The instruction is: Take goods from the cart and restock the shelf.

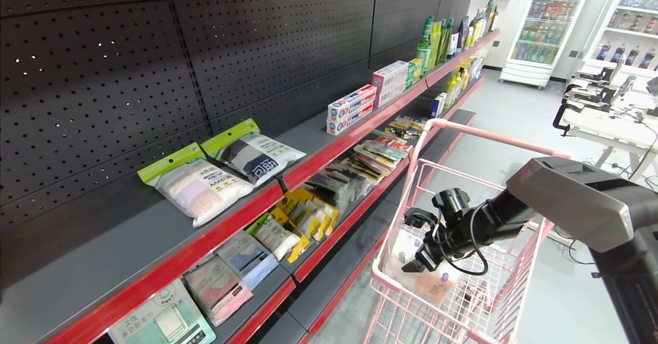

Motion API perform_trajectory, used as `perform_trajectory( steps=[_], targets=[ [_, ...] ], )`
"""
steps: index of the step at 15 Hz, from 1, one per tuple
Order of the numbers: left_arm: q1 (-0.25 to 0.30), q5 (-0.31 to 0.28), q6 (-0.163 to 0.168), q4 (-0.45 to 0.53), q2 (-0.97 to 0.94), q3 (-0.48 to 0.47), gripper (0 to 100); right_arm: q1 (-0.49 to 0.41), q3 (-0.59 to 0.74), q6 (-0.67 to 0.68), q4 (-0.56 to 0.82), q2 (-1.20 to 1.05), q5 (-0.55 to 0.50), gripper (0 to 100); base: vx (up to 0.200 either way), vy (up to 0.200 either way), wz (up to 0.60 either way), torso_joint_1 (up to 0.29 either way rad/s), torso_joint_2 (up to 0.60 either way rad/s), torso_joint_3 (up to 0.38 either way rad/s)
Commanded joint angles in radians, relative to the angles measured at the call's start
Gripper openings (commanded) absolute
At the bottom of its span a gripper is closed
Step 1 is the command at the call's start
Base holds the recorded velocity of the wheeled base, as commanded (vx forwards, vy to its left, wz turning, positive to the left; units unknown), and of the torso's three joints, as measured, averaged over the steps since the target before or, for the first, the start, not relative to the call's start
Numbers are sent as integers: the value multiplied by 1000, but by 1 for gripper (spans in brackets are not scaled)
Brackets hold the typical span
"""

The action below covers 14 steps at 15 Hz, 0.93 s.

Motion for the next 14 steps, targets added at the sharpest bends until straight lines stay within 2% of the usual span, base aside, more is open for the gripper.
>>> perform_trajectory(
  steps=[1, 10, 11, 14],
  targets=[
    [0, 0, 0, 0, 1, 0, 100, 3, -8, -1, 10, 1, 0, 100, 0, 0, 0, 0, 0, 0],
    [0, 0, 0, 0, 1, 0, 100, 7, -14, -5, 36, 4, -7, 100, 0, 0, 0, 0, 0, 0],
    [0, 0, 0, 0, 1, 0, 100, 9, -9, -11, 36, 3, -10, 0, 0, 0, 0, 0, 0, 0],
    [0, 0, 0, 0, 1, 0, 100, 15, -14, -10, 63, 3, -14, 0, 0, 0, 0, 0, 0, 0]
  ],
)
